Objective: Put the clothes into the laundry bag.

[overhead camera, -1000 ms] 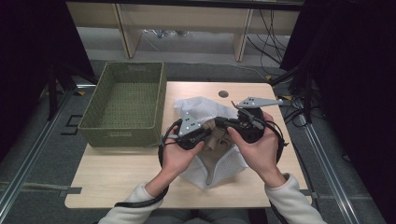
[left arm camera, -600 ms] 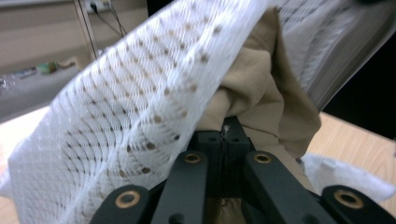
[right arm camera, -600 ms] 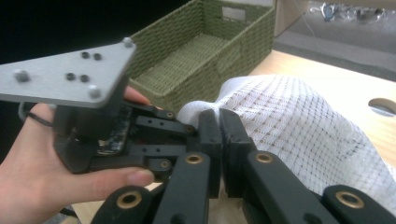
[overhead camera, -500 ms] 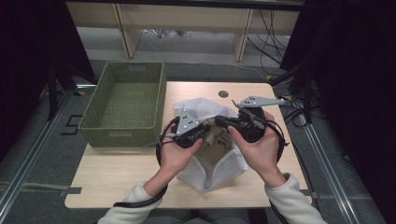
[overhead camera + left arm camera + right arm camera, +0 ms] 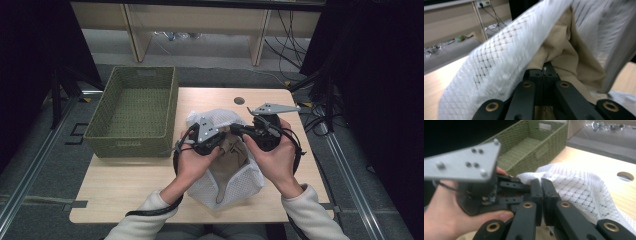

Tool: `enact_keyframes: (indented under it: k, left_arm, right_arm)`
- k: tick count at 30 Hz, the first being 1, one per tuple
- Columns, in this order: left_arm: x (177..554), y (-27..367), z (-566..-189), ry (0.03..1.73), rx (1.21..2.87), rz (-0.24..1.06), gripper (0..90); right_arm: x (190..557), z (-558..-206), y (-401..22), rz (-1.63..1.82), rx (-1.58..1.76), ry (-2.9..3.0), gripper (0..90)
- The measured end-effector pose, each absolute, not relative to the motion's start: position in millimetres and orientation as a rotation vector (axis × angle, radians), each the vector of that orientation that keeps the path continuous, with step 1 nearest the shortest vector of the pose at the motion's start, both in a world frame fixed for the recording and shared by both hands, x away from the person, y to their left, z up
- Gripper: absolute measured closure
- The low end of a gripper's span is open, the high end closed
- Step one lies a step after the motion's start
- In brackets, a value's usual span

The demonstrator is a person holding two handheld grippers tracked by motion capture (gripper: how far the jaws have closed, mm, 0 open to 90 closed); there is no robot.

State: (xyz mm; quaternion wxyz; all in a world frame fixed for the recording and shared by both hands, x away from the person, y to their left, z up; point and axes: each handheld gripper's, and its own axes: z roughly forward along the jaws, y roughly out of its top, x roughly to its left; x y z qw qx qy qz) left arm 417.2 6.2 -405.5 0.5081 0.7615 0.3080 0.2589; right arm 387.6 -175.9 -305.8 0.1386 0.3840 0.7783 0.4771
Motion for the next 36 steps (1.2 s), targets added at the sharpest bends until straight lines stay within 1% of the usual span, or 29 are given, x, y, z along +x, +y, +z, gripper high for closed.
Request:
enact_keyframes:
  k: [4,9,15,20,21,25,27,28,29,33,34,36]
  left_arm:
    - [426,-4,-418,0.754,1.858,0.637,87.9]
    - [429,-11,-425,0.751,1.888,0.659,86.3]
    - [436,-14,-434,0.766,1.896,0.656,84.7]
    - [439,-19,-451,0.790,1.932,0.634,83.9]
    - [440,-18,-452,0.776,1.958,0.639,83.4]
    - [440,-18,-453,0.786,1.958,0.618,80.2]
    - [440,-17,-451,0.774,1.960,0.614,76.7]
    - [435,-16,-448,0.778,1.919,0.574,73.1]
    - [431,-14,-445,0.775,1.897,0.560,68.7]
    - [416,-6,-433,0.736,1.859,0.561,53.5]
    - [405,0,-425,0.712,1.835,0.562,50.8]
    - [395,9,-417,0.685,1.828,0.550,47.4]
  right_arm:
    - [395,-312,-179,1.362,1.159,2.242,89.8]
    - [401,-317,-184,1.349,1.204,2.240,89.8]
    - [406,-322,-187,1.298,1.260,2.237,89.8]
    - [411,-329,-188,1.288,1.250,2.252,89.8]
    - [412,-330,-187,1.293,1.253,2.254,89.8]
    - [412,-330,-187,1.285,1.256,2.258,89.8]
    - [412,-330,-188,1.284,1.239,2.258,89.8]
    - [411,-329,-187,1.291,1.270,2.252,89.8]
    - [409,-327,-188,1.270,1.285,2.250,89.8]
    - [410,-327,-189,1.271,1.291,2.244,89.8]
    - [412,-328,-190,1.288,1.275,2.244,89.8]
    - [411,-327,-191,1.273,1.282,2.240,89.8]
